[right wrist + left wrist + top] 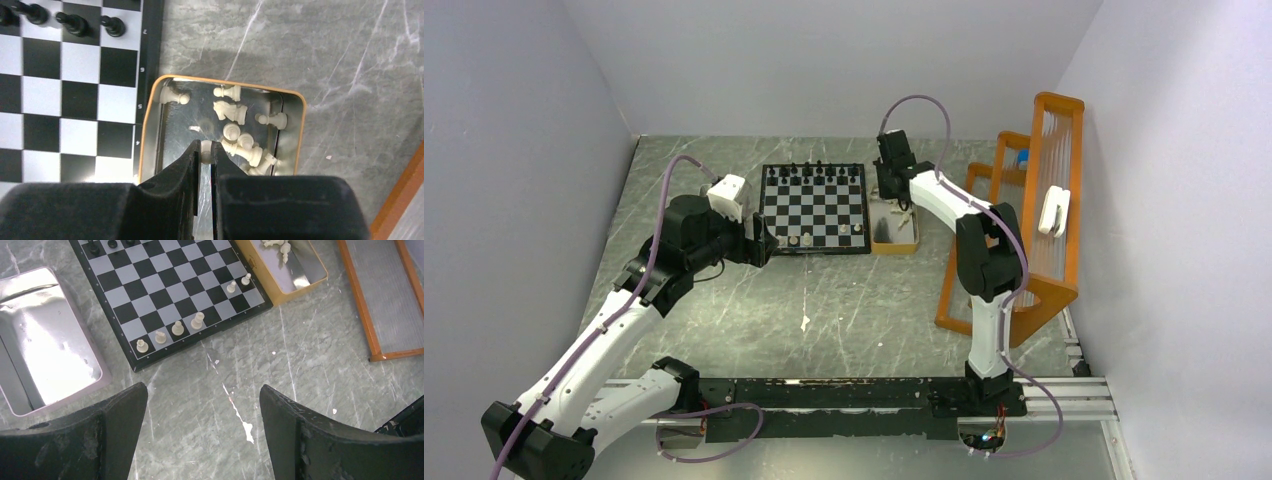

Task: Set up the chess pieces on the board
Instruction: Pick up the chess piece from the storage box, then place the chess piece on the chessboard.

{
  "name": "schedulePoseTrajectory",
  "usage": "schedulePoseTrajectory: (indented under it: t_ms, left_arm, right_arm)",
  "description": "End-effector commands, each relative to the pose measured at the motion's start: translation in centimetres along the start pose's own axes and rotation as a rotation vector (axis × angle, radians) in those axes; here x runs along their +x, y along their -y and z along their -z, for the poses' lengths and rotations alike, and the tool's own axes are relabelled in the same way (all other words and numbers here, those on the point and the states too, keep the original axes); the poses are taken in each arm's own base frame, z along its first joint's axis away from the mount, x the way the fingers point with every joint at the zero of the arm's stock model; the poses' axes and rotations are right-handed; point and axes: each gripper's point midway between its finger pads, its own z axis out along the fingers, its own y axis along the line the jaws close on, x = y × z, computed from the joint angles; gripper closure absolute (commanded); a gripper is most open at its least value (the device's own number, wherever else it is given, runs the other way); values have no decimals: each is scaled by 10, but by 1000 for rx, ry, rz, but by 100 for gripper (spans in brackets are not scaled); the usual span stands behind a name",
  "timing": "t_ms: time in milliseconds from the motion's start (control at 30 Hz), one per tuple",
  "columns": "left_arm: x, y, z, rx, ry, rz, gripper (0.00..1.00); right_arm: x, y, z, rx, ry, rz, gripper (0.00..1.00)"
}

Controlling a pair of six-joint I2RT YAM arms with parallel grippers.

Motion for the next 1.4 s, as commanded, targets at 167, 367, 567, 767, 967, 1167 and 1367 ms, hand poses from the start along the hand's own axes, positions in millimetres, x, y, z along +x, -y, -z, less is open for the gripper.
schedulePoseTrajectory:
  t_ms: [167,367,567,767,967,1167,1367]
  left_arm:
    - [-6,-7,4,-38,20,0,13]
    - [-6,-9,4,-47,21,1,13]
    - [-6,-9,4,-47,22,1,14]
    - [-6,-9,4,-47,21,2,14]
    - [-6,-9,3,-41,20,2,14]
    - [-6,-9,4,-42,22,3,14]
    - [-6,-9,4,-44,22,3,14]
  right_arm:
    - [-26,-24,47,-98,69,-27,88]
    - [-28,-62,65,-180,81,3,88]
    - [-18,-110,73,-231,76,71,88]
    - [-1,-142,72,-262,58,108,88]
    - [13,-159,68,-264,52,135,88]
    - [27,-165,56,-259,28,148,88]
    - [39,-166,45,-222,10,173,88]
